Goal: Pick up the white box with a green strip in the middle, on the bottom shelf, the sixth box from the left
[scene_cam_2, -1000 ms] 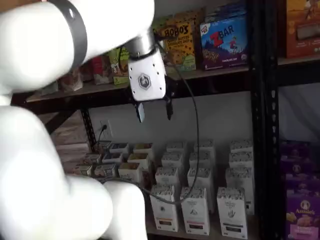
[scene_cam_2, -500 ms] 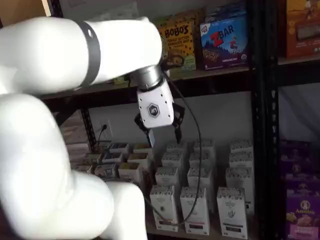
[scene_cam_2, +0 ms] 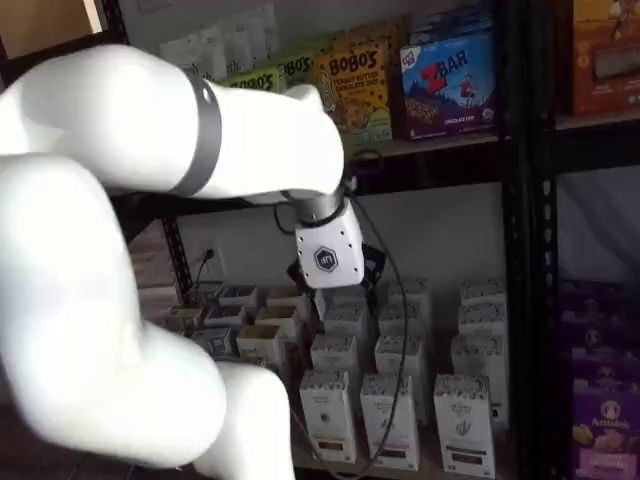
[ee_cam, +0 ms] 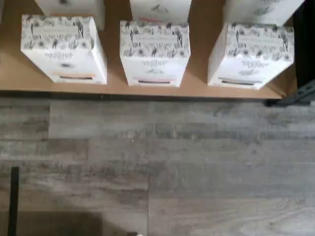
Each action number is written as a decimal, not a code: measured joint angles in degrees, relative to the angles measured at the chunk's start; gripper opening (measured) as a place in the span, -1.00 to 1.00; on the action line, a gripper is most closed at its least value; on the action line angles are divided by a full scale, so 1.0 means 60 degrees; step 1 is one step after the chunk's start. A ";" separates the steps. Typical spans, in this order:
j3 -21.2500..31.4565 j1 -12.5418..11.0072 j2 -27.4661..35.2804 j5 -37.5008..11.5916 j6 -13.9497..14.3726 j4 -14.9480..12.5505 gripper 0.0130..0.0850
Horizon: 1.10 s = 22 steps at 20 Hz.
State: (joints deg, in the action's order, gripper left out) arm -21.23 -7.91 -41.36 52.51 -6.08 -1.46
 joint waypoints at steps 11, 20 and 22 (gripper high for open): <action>0.0301 -0.0131 0.1757 -0.2033 -0.0276 0.0214 1.00; 0.0285 -0.0016 0.3958 -0.4227 0.0002 0.0002 1.00; 0.0217 0.0023 0.4632 -0.4826 0.0164 -0.0137 1.00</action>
State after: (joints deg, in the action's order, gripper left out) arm -19.93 -7.77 -13.57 23.55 -5.09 -2.28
